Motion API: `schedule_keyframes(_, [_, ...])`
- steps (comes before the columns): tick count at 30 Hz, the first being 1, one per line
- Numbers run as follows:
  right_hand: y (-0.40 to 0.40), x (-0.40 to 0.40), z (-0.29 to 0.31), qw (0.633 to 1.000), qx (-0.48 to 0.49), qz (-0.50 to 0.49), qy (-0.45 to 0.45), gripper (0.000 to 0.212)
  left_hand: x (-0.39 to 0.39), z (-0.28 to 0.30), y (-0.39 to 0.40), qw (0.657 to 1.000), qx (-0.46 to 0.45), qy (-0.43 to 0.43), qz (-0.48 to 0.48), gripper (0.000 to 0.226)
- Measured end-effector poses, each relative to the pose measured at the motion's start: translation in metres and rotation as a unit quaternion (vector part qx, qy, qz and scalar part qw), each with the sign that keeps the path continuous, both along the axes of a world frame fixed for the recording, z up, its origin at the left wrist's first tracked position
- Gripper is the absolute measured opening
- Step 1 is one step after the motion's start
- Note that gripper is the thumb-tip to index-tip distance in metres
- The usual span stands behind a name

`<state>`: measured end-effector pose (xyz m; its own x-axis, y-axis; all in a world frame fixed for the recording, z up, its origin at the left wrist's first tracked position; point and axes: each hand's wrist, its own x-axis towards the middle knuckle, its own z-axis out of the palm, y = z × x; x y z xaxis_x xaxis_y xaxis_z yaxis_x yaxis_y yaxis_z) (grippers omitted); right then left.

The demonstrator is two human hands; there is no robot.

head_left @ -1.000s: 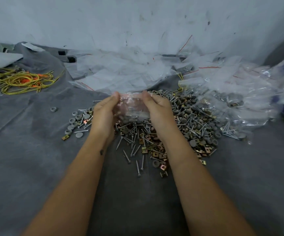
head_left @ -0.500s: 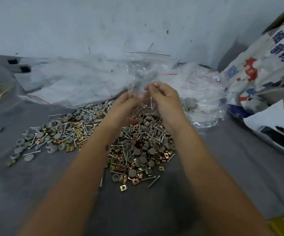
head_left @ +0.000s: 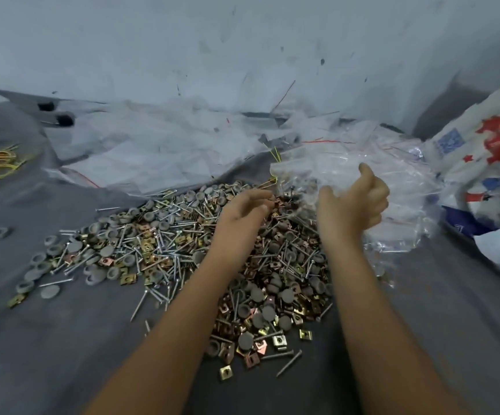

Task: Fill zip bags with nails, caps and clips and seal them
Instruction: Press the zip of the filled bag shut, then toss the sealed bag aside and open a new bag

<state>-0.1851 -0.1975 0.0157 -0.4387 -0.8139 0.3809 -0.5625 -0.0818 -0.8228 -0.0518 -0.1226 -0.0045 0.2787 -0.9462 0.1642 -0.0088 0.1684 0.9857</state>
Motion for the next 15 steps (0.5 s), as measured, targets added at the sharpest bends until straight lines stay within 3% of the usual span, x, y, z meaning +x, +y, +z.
schedule_keyframes(3, [0.018,0.033,-0.008,0.994,-0.053,0.068,0.060,0.056,0.013,0.004,0.010,0.996,-0.032,0.050,0.064,0.029])
schedule_keyframes(8, [0.034,0.086,-0.019,0.944,0.016,0.246,0.219,0.035,0.056,0.005,0.026,0.982,-0.079,0.066,0.160,0.033])
schedule_keyframes(12, [0.035,0.129,-0.023,0.893,0.021,0.330,0.305,0.034,0.096,-0.006,0.032,0.959,-0.074,0.093,0.257,0.033])
schedule_keyframes(15, [0.025,0.165,-0.022,0.881,0.027,0.366,0.299,0.039,0.116,-0.012,0.036,0.942,-0.074,0.115,0.307,0.033])
